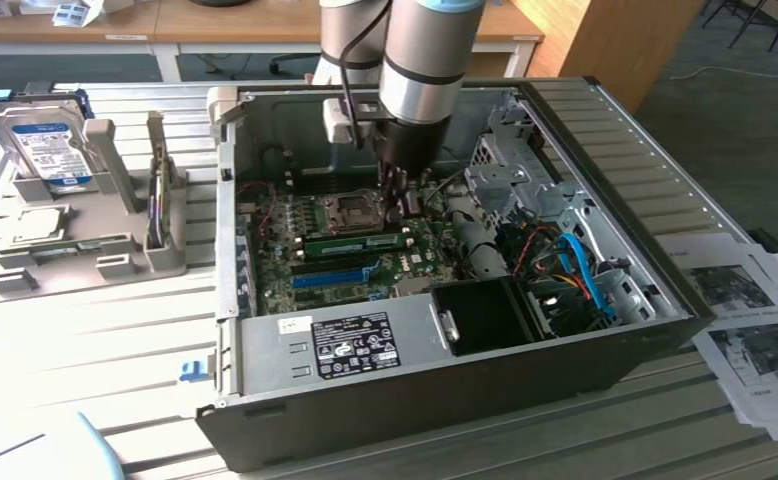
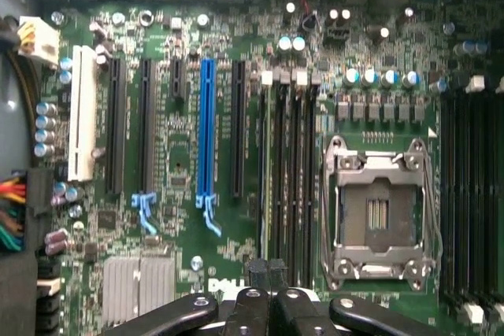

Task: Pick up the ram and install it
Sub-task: 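Press down the ram until it locks into place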

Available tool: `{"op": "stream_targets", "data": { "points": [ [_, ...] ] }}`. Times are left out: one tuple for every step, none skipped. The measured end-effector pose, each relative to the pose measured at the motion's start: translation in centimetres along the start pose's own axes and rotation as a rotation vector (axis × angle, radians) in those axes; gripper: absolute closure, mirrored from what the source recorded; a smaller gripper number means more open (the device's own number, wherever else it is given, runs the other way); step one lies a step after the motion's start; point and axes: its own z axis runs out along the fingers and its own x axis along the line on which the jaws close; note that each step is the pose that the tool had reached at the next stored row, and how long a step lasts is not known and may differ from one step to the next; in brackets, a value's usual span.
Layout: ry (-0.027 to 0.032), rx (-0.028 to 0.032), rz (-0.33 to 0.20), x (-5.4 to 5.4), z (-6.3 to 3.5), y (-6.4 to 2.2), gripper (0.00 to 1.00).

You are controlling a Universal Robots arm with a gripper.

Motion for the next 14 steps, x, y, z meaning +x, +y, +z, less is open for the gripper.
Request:
{"op": "stream_targets", "data": {
  "points": [
    [0.0, -0.0002, 0.0, 0.0, -0.01, -0.24, 0.91],
    [-0.0001, -0.0004, 0.0, 0.0, -0.01, -0.45, 0.91],
    [-0.0001, -0.0007, 0.0, 0.0, -0.02, -0.63, 0.91],
    [-0.0001, -0.0009, 0.0, 0.0, -0.03, -0.81, 0.91],
    [-0.0001, -0.0013, 0.0, 0.0, -0.03, -0.98, 0.91],
    [-0.0001, -0.0016, 0.0, 0.0, -0.04, -1.13, 0.91],
    [-0.0001, -0.002, 0.0, 0.0, -0.04, -1.28, 0.91],
    [-0.0001, -0.0024, 0.0, 0.0, -0.05, -1.42, 0.91],
    [-0.0001, -0.0026, 0.0, 0.0, -0.05, -1.54, 0.91],
    [-0.0001, -0.0028, 0.0, 0.0, -0.06, -1.64, 0.91],
    [-0.0001, -0.003, 0.0, 0.0, -0.06, -1.73, 0.91],
    [-0.0001, -0.0032, 0.0, 0.0, -0.06, -1.83, 0.91],
    [-0.0001, -0.0032, 0.0, 0.0, -0.06, -1.92, 0.91],
    [-0.0001, -0.0032, 0.0, 0.0, -0.07, -1.96, 0.91]
  ]
}}
